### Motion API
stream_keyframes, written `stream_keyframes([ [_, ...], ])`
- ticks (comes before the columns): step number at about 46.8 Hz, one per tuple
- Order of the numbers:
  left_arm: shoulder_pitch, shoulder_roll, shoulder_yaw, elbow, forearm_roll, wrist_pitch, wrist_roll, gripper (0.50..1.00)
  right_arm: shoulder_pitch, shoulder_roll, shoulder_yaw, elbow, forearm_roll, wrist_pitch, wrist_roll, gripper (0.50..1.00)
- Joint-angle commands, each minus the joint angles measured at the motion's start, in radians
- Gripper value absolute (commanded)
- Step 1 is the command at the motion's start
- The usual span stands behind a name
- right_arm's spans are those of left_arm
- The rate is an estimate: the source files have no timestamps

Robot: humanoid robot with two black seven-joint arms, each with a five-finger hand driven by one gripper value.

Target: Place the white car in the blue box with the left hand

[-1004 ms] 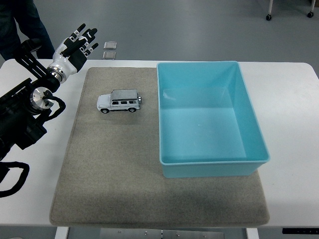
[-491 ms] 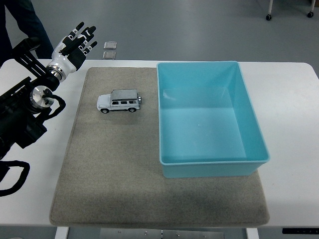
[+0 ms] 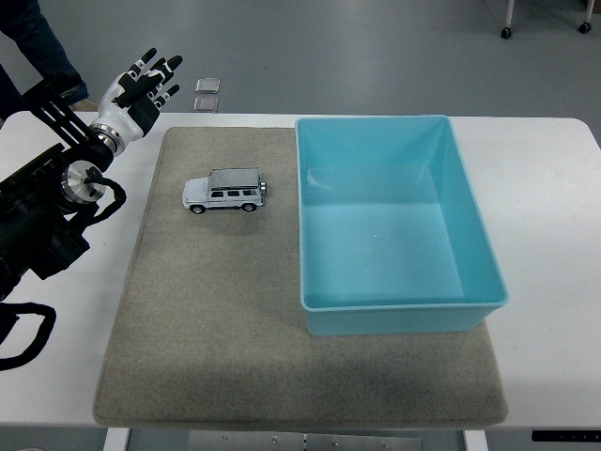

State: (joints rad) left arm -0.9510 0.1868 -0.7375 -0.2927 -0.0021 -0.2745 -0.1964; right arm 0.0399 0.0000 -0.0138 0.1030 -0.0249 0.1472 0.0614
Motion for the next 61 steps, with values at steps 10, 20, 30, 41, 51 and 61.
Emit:
stream_keyframes([
  [10,-0.002,0.000,0.027,0.000,-0.002,-0.012,-0.001,0.999,0.000,0.000,0.000,0.000,0.000,0.000,0.000,0.936],
  [20,0.000,0.000,0.029,0.001,-0.001,-0.015,-0.001,0.999,0.000,0.000,0.000,0.000,-0.001,0.000,0.000,0.936],
  [30,-0.003,0.002,0.029,-0.002,0.001,-0.015,-0.001,0.999,0.000,0.000,0.000,0.001,-0.001,0.000,0.000,0.936],
  [41,-0.008,0.037,0.095,-0.042,0.002,-0.005,-0.001,0.999,0.000,0.000,0.000,0.000,0.000,0.000,0.000,0.936],
  [51,-0.026,0.072,0.144,-0.091,0.002,0.000,-0.001,0.999,0.000,0.000,0.000,0.000,-0.001,0.000,0.000,0.936],
  [61,-0.028,0.137,0.305,-0.216,0.004,0.005,0.000,0.999,0.000,0.000,0.000,0.001,0.000,0.000,0.000,0.936],
])
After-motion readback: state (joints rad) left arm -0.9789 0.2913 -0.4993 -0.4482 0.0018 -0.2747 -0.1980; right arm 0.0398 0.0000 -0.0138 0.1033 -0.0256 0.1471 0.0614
